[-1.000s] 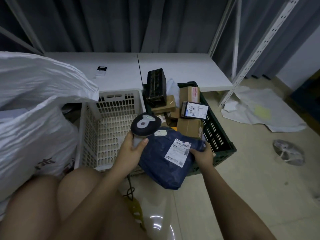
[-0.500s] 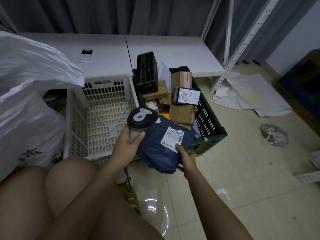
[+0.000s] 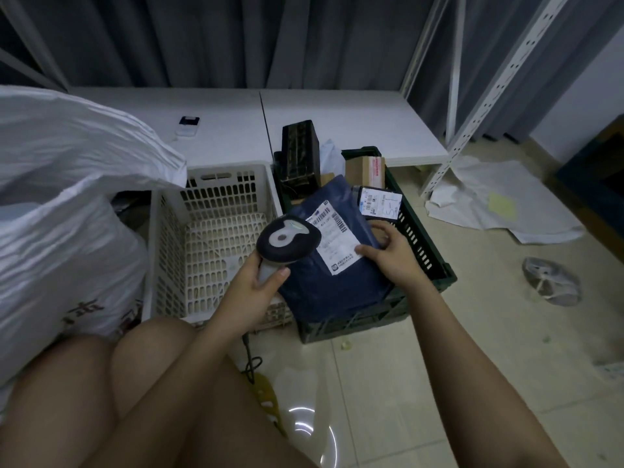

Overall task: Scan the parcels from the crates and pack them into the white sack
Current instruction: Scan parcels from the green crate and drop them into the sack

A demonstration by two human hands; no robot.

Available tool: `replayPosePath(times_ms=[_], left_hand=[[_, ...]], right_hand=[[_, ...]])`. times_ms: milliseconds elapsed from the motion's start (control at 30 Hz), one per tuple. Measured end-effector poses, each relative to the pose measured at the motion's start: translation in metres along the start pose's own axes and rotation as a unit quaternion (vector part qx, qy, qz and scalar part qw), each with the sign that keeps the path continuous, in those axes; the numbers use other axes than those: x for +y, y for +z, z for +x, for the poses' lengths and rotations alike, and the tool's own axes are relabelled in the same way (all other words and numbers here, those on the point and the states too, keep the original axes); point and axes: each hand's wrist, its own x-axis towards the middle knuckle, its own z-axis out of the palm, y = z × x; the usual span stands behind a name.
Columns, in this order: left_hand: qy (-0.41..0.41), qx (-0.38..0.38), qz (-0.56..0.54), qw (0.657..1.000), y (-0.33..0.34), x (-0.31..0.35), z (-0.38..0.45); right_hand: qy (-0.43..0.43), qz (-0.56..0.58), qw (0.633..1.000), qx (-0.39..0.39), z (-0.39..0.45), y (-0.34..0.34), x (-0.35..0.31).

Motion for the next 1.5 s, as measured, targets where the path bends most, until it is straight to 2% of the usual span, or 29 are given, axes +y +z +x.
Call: replayPosePath(times_ms=[167,367,933,1500], left_hand=[[0.019,0.005,0.031,0.999,-0.008,0.010,0.003],[0.009,0.015,0.036,0.999,-0.016,0.014,0.004],[-0.022,-0.004,0.060,0.998,0.005,0.010,0.002],[-0.010,-0.014,0.045,0.999,0.012,0.014,0.008]], right_hand=[[-0.025,-0.074,0.996,-0.053,0.021,-0.013,-0.028],[-0.037,-0.158,0.985,-0.054,0.033,-0.018,-0.034],[-0.045,-0.148,0.987,-0.044,0.031,-0.019,-0.037],[-0.054,-0.146,0.986,-0.053,0.030,-0.021,-0.040]])
